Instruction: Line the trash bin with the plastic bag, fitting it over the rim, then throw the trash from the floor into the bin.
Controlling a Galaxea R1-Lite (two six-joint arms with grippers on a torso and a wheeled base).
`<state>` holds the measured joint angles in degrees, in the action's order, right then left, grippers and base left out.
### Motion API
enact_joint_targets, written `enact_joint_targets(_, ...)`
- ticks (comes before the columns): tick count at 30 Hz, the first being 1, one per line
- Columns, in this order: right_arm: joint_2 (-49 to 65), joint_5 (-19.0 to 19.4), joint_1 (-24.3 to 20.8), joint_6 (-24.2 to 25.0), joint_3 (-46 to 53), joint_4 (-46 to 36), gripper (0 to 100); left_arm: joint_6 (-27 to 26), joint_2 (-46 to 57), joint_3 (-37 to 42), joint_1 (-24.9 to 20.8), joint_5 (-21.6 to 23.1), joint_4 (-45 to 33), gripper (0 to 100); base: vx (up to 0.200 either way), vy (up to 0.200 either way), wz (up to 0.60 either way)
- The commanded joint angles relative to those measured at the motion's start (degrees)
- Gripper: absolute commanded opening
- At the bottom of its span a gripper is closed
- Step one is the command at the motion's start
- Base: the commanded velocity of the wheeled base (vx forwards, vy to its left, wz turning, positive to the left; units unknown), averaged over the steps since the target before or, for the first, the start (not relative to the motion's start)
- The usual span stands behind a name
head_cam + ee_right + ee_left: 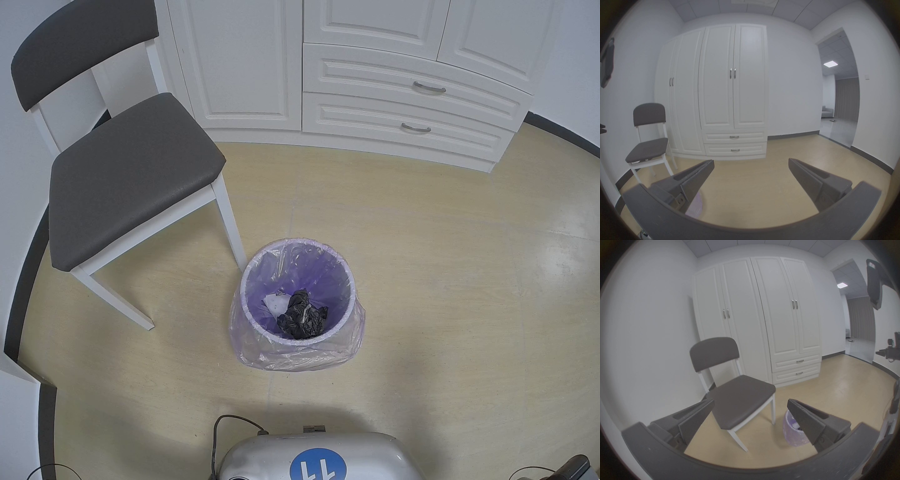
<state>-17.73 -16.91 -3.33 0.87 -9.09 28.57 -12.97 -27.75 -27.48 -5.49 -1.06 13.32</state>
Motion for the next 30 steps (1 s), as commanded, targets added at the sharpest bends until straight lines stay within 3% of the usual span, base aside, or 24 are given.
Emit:
enact_joint_targets(1,13.86,-0.05,1.31,-0.07,3.91,-0.98,100,-0.21,7.18,-1.53,1.18,-2.10,-1.11,100,0.000,0.000,0.00)
enact_joint_targets(7,17.73,-1.02,3.33,0.54,9.09,-0.89,100,-0.30,12.10,-2.41,1.97,-4.48,-4.01,100,0.000,0.000,0.00)
enact_joint_targets(11,17.73,-0.85,3.24,3.70,9.09,-0.98,100,-0.30,16.32,-2.41,2.41,-4.56,-8.14,100,0.000,0.000,0.00)
enact_joint_targets(18,17.73,-0.85,3.24,4.67,9.09,-11.17,100,0.40,25.20,-1.26,4.78,-4.56,-18.95,100,0.000,0.000,0.00)
enact_joint_targets(24,17.73,-0.58,3.24,4.94,9.09,-14.07,100,0.49,27.66,3.13,5.49,-5.09,-18.95,100,0.000,0.000,0.00)
enact_joint_targets(26,17.73,1.35,3.42,4.94,9.09,-17.76,100,0.67,27.66,5.86,5.49,-8.52,-18.16,100,0.000,0.000,0.00)
enact_joint_targets(30,17.73,3.55,3.42,4.85,9.01,-23.21,100,0.75,27.66,10.43,5.49,-10.72,-14.55,100,0.000,0.000,0.00)
